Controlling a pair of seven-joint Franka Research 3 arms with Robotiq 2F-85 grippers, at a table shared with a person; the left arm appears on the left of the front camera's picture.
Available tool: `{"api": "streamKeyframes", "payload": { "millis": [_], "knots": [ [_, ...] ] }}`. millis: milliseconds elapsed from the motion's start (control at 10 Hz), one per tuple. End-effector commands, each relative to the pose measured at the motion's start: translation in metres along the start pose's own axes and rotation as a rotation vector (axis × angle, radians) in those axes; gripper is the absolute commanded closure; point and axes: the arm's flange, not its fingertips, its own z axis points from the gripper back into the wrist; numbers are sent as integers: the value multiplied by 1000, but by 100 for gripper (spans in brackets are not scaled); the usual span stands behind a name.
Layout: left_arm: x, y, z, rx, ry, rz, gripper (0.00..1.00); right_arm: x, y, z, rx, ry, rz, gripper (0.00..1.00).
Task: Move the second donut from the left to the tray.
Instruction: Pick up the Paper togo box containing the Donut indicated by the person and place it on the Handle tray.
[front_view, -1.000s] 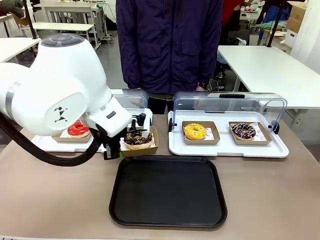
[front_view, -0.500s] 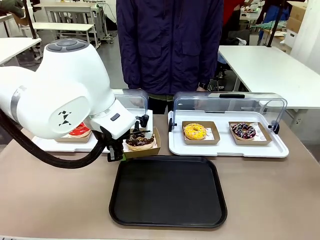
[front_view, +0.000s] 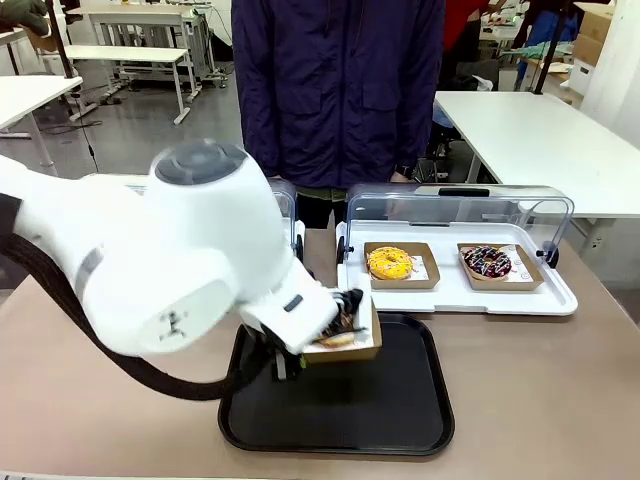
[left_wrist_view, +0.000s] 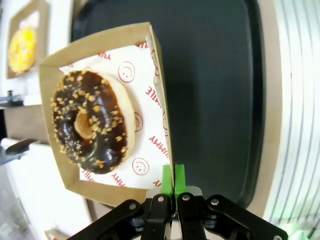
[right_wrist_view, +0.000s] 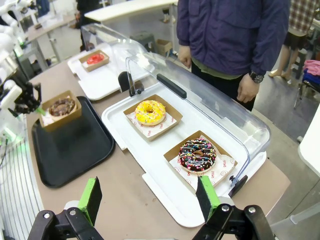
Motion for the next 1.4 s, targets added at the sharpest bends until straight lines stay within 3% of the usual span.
{"api": "streamKeyframes", "payload": {
  "millis": [0,1000,1100,1200,1300],
  "knots": [
    [3,-10,-18,22,12,-24,98,3,-3,-1,0,-32,27,0],
    [-9,-30,-61,-48,61,-38,98,3,-3,-1,0,-32,27,0],
    [-8,-30,-62,-55,65,-28,42,3,-3,-1,0,-32,27,0],
    [-8,-29,-61,-61,61,-22,42,3,-3,-1,0,-32,27,0],
    [-8,-28,-59,-67,56,-17,0,3,-3,-1,0,-32,27,0]
  ]
}}
